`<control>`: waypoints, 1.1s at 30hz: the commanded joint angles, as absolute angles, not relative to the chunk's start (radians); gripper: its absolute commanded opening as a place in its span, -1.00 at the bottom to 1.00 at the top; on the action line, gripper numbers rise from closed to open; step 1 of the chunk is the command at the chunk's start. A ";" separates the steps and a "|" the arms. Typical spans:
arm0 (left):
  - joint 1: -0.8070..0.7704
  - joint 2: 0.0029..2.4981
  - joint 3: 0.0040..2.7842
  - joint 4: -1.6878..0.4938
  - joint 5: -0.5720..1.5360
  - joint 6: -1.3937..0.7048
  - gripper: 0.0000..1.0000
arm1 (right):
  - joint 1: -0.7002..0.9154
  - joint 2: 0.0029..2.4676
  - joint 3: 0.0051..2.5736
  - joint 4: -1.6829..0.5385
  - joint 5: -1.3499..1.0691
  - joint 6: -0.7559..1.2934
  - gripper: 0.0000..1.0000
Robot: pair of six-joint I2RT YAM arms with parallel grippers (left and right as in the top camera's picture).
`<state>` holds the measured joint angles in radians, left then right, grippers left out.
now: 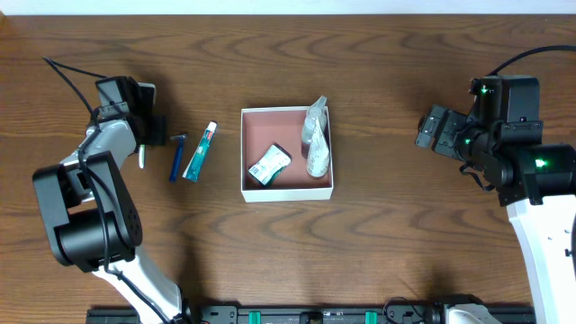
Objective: Pack container
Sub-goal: 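Reach left gripper to the green toothbrush and grasp its handle, then carry the toothbrush over the box and lower it inside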
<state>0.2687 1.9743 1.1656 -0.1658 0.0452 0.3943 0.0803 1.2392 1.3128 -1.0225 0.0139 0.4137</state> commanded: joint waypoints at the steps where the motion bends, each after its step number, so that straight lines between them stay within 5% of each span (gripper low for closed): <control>1: 0.276 1.999 1.163 -0.155 0.026 0.418 0.30 | 0.072 1.235 1.314 -1.022 0.010 0.426 0.98; 5: 0.276 2.025 1.163 -0.155 0.026 0.418 0.27 | 0.072 1.235 1.314 -1.022 0.010 0.426 0.99; 13: 0.276 2.027 1.163 -0.151 0.026 0.414 -0.31 | 0.072 1.235 1.314 -1.022 0.010 0.426 0.99; 21: 0.276 2.027 1.163 -0.168 0.090 0.376 -0.61 | 0.072 1.235 1.314 -1.022 0.010 0.426 0.99; 33: 0.276 2.027 1.163 -0.228 0.124 0.325 -0.88 | 0.072 1.235 1.314 -1.022 0.010 0.426 0.99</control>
